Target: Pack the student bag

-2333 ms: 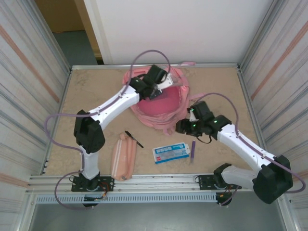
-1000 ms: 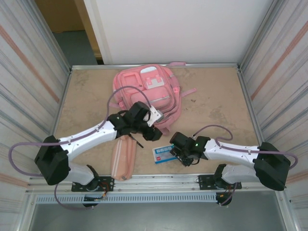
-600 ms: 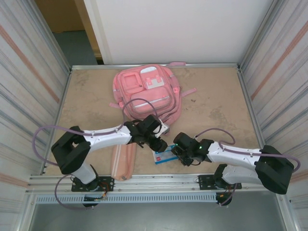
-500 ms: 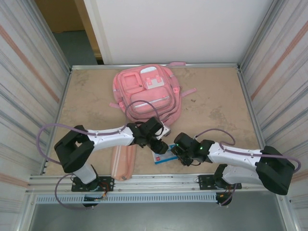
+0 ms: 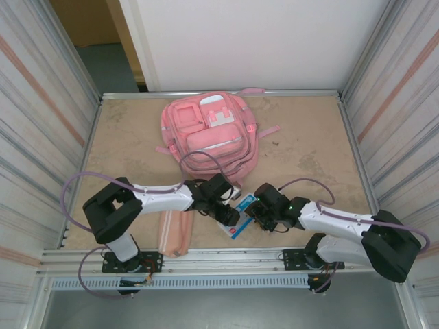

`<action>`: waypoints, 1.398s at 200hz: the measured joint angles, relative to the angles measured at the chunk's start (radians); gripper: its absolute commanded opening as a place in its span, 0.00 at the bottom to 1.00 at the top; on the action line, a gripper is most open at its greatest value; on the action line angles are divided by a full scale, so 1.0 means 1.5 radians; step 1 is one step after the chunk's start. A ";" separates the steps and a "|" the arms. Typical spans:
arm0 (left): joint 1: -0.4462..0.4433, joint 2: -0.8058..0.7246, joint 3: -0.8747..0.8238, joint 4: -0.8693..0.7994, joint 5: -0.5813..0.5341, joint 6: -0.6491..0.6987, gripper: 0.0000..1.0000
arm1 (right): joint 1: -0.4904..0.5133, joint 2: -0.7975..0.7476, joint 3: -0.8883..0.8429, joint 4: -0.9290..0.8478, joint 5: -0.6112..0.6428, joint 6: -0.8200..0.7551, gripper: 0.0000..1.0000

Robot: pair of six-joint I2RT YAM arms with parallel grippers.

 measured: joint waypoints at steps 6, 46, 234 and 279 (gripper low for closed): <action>0.004 -0.005 -0.003 -0.001 -0.003 -0.010 0.56 | -0.005 0.003 0.002 0.000 -0.007 -0.012 0.44; 0.026 -0.081 -0.034 -0.011 -0.048 -0.056 0.58 | -0.020 0.032 0.015 0.004 -0.033 -0.077 0.37; 0.013 -0.015 -0.077 0.119 -0.048 -0.164 0.27 | 0.001 0.068 -0.027 0.230 -0.072 -0.193 0.22; 0.015 -0.030 -0.102 0.154 -0.046 -0.181 0.35 | 0.014 0.056 -0.028 0.206 -0.052 -0.195 0.00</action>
